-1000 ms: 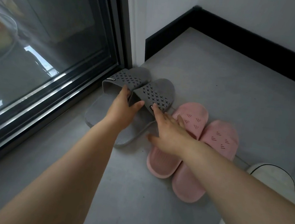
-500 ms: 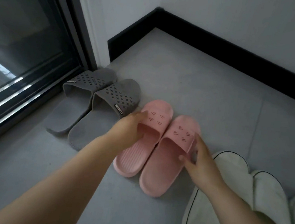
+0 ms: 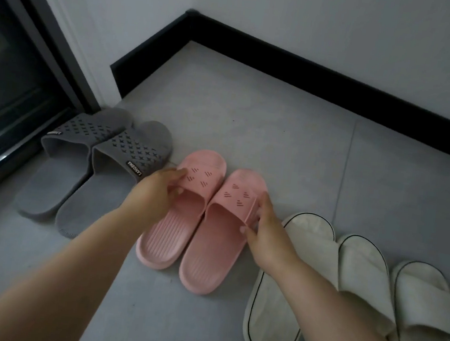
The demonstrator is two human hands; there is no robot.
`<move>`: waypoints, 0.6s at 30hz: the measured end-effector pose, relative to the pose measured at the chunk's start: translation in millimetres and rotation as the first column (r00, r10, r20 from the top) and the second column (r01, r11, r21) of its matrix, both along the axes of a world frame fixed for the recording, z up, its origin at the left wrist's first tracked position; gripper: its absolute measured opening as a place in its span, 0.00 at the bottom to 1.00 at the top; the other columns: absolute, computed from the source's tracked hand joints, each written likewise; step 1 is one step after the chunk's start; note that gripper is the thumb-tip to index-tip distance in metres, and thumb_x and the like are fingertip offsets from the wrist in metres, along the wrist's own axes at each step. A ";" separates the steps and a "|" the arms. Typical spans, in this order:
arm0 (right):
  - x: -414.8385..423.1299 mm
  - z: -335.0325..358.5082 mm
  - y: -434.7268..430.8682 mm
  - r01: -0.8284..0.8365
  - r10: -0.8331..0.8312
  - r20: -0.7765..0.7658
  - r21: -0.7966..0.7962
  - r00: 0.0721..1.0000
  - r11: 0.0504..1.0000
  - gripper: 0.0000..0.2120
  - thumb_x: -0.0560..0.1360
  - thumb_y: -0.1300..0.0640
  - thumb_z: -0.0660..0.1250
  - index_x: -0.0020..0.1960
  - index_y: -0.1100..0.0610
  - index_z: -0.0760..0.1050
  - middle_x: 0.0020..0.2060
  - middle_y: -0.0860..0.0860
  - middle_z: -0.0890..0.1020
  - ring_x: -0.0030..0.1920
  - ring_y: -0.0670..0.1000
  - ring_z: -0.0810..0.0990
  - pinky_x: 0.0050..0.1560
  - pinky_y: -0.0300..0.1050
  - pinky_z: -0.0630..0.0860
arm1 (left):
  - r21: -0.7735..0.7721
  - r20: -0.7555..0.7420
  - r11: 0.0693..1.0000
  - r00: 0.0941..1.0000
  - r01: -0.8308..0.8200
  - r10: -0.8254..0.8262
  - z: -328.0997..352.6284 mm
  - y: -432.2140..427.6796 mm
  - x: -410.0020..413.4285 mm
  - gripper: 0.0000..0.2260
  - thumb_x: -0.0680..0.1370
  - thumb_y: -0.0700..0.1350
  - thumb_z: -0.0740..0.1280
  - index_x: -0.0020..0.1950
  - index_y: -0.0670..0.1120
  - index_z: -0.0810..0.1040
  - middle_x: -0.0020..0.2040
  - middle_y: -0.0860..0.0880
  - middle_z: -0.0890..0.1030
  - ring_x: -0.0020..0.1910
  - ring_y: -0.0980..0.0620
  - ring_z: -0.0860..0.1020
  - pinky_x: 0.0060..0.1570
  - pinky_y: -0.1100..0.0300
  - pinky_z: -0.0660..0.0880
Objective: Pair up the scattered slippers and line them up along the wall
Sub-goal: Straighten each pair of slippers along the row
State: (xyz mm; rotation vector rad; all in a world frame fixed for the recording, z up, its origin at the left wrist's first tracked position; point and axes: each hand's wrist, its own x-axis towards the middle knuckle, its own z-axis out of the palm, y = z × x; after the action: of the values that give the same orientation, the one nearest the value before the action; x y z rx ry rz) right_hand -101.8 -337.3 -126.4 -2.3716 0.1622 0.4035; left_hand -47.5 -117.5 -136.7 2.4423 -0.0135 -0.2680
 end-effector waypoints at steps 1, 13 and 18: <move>0.2 1.1 -0.7 -0.011 0.010 -0.010 -0.006 1.000 1.000 0.35 0.74 0.59 0.65 0.74 0.53 0.47 0.63 0.56 0.74 0.58 0.59 0.75 0.60 0.53 0.72 | 0.008 -0.001 1.000 1.000 -0.001 0.001 0.3 -0.4 -0.4 0.19 0.76 0.40 0.64 0.68 0.46 0.70 0.70 0.45 0.70 0.68 0.46 0.69 0.69 0.56 0.63; -82.1 28.7 -104.3 0.101 -0.093 0.049 -0.189 0.994 0.977 0.40 0.68 0.46 0.72 0.73 0.48 0.55 0.75 0.51 0.55 0.75 0.51 0.51 0.72 0.46 0.52 | -0.032 0.034 0.932 0.932 0.362 -0.361 46.7 -101.1 -18.2 0.22 0.70 0.37 0.67 0.64 0.47 0.73 0.61 0.46 0.78 0.58 0.47 0.76 0.58 0.62 0.69; -104.8 26.5 -137.0 0.124 -0.136 -0.049 -0.196 0.989 0.973 0.35 0.74 0.52 0.66 0.75 0.50 0.50 0.74 0.52 0.60 0.74 0.51 0.59 0.69 0.43 0.58 | 0.077 -0.267 0.809 0.794 0.582 -0.546 30.0 -166.8 -49.1 0.31 0.71 0.48 0.70 0.71 0.46 0.63 0.67 0.43 0.72 0.64 0.45 0.72 0.61 0.62 0.64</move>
State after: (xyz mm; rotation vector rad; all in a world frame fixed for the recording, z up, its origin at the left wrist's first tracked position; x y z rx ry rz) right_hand -206.6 -474.3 -99.9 -2.5215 0.4000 0.4142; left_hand -96.6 -284.3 -106.7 2.4871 -0.6590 -0.8523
